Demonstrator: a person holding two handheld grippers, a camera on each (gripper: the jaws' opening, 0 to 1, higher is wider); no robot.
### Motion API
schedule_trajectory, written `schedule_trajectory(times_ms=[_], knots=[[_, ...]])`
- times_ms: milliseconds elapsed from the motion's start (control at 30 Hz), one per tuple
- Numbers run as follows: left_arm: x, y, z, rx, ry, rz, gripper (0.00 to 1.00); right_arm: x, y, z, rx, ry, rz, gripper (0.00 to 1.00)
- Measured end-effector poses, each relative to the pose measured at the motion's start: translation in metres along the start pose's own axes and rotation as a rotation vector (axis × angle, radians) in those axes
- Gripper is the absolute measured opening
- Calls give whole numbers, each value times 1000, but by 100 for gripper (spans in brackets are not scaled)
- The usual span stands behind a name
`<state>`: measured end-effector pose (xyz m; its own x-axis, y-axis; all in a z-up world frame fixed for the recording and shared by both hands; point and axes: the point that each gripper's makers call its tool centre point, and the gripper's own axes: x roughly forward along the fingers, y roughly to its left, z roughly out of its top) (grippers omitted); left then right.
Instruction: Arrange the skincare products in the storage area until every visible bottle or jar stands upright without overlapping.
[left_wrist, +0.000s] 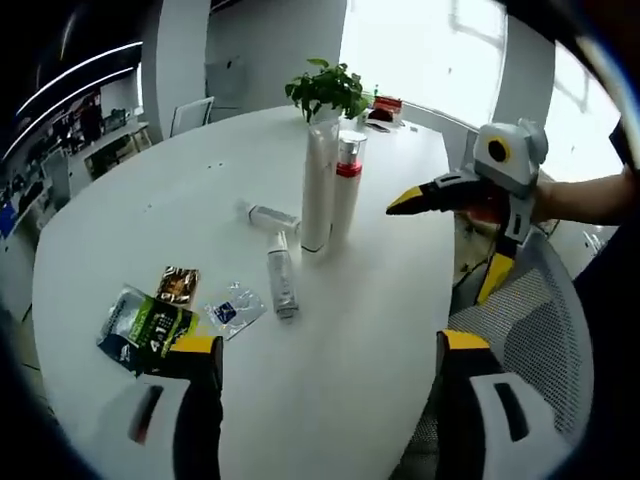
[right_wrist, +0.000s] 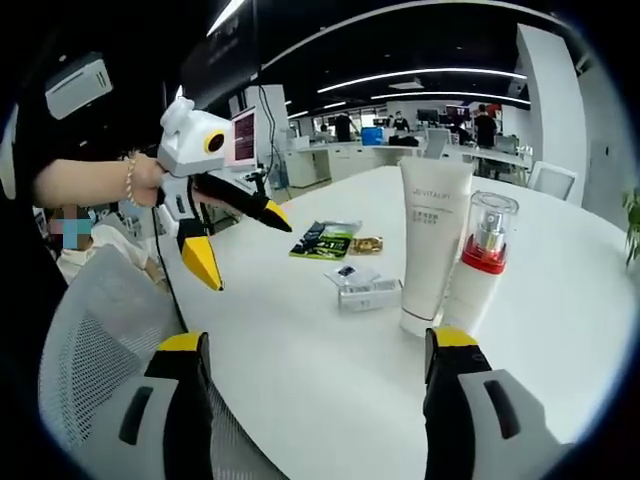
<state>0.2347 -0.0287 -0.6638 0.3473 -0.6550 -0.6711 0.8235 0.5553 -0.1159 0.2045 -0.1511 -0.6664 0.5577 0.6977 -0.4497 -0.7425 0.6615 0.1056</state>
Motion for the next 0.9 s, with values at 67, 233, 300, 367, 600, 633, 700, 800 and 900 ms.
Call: schedule_trajectory(times_ms=[67,233,300,367,600,633,700,800,900], knots=[[-6,-1,-6,-14,0,17,88,-1,-1,-2,5,3,-8,88],[-26,2,-24,-89,-25,61,91,-4,2,-2,11,4,-24,88],[-32,1,-30,-100,-27,76,92,-4,2,-2,11,7,-30,88],[-39,0,-42,-119,-24,93,93,-5,0,-3,17,8,-42,89],[-58,1,-65,-183,-35,135,94,-8,-4,-3,34,3,-78,90],[-60,1,-68,-189,-37,140,94,-9,-5,-2,37,1,-81,90],[-63,3,-76,-203,-38,151,94,-10,-5,-2,41,2,-88,90],[-66,1,-85,-217,-38,157,95,-11,-7,-4,52,1,-105,90],[-69,0,-94,-239,-36,180,94,-13,-11,-3,56,-4,-127,90]])
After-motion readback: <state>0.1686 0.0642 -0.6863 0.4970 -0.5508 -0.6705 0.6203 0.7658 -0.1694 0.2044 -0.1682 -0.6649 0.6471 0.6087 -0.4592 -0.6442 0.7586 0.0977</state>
